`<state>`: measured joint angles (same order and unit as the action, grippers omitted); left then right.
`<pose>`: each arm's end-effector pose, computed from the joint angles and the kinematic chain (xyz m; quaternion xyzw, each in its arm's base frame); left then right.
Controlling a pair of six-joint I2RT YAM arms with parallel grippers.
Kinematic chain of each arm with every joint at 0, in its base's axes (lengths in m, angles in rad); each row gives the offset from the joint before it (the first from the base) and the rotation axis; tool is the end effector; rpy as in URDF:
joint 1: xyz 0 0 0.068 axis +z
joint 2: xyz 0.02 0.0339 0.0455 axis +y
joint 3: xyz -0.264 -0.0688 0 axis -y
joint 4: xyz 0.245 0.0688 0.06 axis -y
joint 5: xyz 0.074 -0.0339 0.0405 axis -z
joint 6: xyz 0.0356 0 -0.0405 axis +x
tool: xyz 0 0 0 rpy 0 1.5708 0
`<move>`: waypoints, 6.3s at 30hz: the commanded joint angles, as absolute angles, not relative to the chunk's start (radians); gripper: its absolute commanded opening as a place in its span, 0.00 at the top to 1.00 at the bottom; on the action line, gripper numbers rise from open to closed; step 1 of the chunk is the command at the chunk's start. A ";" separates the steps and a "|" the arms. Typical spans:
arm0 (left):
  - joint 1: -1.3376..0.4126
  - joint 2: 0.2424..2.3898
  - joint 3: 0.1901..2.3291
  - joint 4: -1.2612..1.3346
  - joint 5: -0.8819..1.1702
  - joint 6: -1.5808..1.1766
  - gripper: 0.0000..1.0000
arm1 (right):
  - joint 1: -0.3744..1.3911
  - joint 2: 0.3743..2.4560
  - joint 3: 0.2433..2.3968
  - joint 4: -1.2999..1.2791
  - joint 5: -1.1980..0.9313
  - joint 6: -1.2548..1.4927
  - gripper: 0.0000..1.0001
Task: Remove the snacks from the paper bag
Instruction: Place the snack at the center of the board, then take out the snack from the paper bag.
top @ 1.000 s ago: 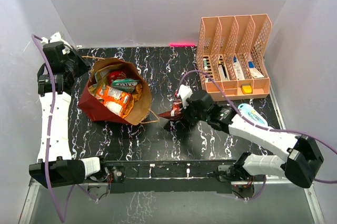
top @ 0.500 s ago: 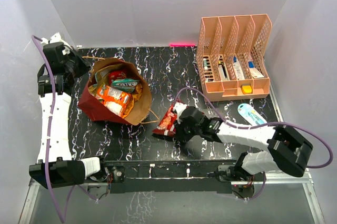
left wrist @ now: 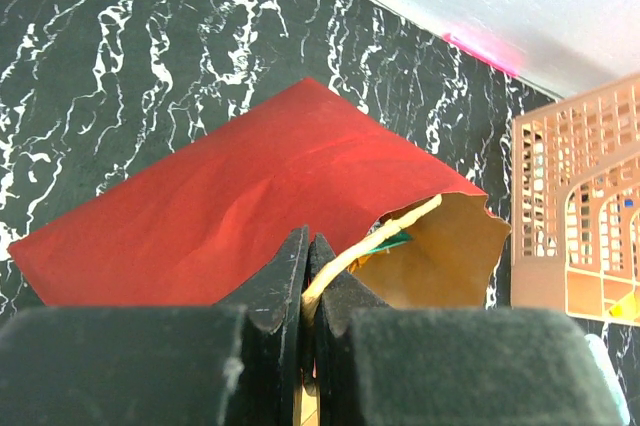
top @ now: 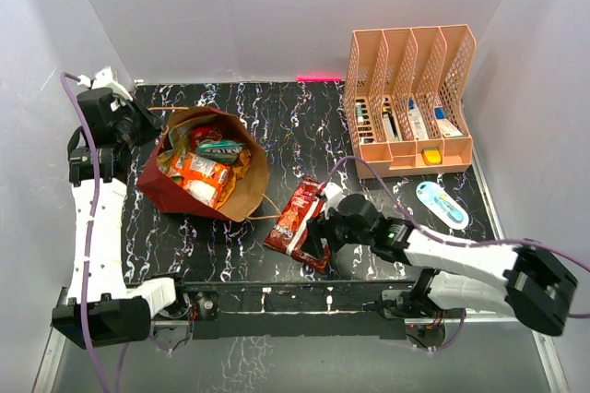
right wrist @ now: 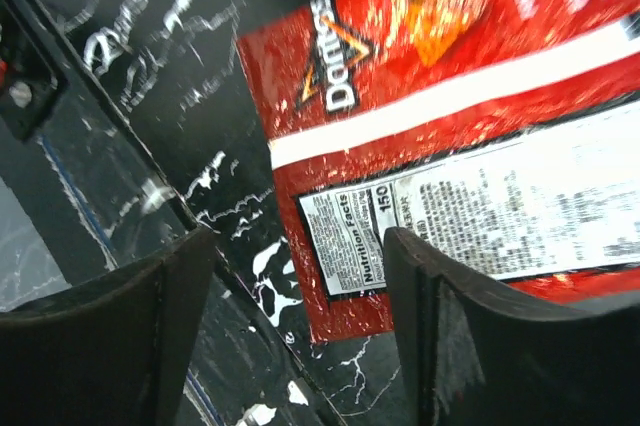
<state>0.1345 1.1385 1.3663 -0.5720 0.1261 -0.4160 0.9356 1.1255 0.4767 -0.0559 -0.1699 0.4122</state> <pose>0.2359 0.0274 0.4301 -0.1869 0.7953 -0.1316 0.5615 0.1262 0.1814 0.1809 -0.2684 0.8644 0.3211 0.2787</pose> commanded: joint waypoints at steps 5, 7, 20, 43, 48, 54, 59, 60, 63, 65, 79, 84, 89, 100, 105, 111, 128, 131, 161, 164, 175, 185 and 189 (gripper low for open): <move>0.122 0.997 1.265 -0.508 0.233 -0.353 1.00 | 0.937 0.927 0.600 -0.068 -0.073 0.081 0.20; 0.119 0.975 1.250 -0.511 0.234 -0.348 1.00 | 0.936 0.974 0.675 -0.063 -0.076 -0.022 0.20; 0.088 0.945 1.249 -0.551 0.250 -0.295 1.00 | 0.945 1.423 1.114 0.118 -0.258 -0.502 0.20; 0.022 0.957 1.307 -0.599 0.100 -0.232 1.00 | 1.030 2.034 1.629 0.290 -0.451 -1.207 0.30; 0.013 0.956 1.314 -0.607 0.081 -0.222 1.00 | 1.026 2.137 1.783 0.195 -0.425 -1.312 0.30; 0.005 0.960 1.318 -0.607 0.077 -0.220 1.00 | 1.014 2.237 1.931 0.063 -0.381 -1.478 0.29; 0.002 0.960 1.313 -0.604 0.083 -0.227 1.00 | 1.007 2.280 1.988 -0.003 -0.382 -1.624 0.28; 0.001 0.962 1.314 -0.604 0.084 -0.228 1.00 | 1.008 2.292 1.999 -0.005 -0.379 -1.645 0.29; 0.001 0.965 1.322 -0.609 0.087 -0.232 1.00 | 1.007 2.328 2.024 0.012 -0.352 -1.663 0.31; 0.001 0.965 1.327 -0.612 0.087 -0.236 1.00 | 1.005 2.346 2.029 0.030 -0.355 -1.660 0.42; 0.001 0.993 1.375 -0.625 -0.253 -0.328 1.00 | 0.997 2.290 2.022 0.159 -0.372 -1.475 0.93; 0.001 1.021 1.392 -0.611 -0.300 -0.368 1.00 | 0.997 2.201 1.949 0.184 -0.400 -1.372 0.92; 0.001 1.060 1.399 -0.624 -0.295 -0.393 1.00 | 0.996 2.108 1.866 0.249 -0.391 -1.244 0.92; 0.001 1.055 1.399 -0.612 -0.291 -0.374 1.00 | 1.001 1.941 1.700 0.246 -0.342 -1.048 0.92; 0.001 1.058 1.407 -0.619 -0.290 -0.368 1.00 | 1.037 1.841 1.450 0.346 -0.360 -1.055 0.92; 0.001 1.048 1.392 -0.603 -0.274 -0.374 1.00 | 1.067 1.858 1.348 0.363 -0.330 -1.171 0.92; 0.000 1.037 1.385 -0.608 -0.212 -0.412 1.00 | 1.097 2.001 1.506 0.294 -0.233 -1.460 0.41; 0.001 1.034 1.382 -0.608 -0.201 -0.417 1.00 | 1.100 2.026 1.567 0.240 -0.232 -1.505 0.35; 0.001 0.998 1.375 -0.598 -0.276 -0.409 1.00 | 1.096 2.078 1.836 0.200 -0.219 -1.372 0.92; 0.001 1.001 1.379 -0.598 -0.304 -0.417 1.00 | 1.091 2.035 1.838 0.218 -0.225 -1.282 0.92; 0.001 1.030 1.415 -0.613 -0.371 -0.420 1.00 | 1.093 1.855 1.847 0.084 -0.148 -1.033 0.92; 0.001 1.047 1.423 -0.613 -0.366 -0.417 1.00 | 1.098 1.541 1.785 -0.091 -0.194 -0.595 0.92; 0.002 1.050 1.429 -0.619 -0.355 -0.418 1.00 | 1.097 1.462 1.829 -0.219 -0.009 -0.341 0.92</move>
<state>-0.0040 1.0580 1.3815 -0.6365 -0.3260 -0.4198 1.1000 1.5616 1.7699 -0.1783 -0.1734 -0.6388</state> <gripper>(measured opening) 0.007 0.079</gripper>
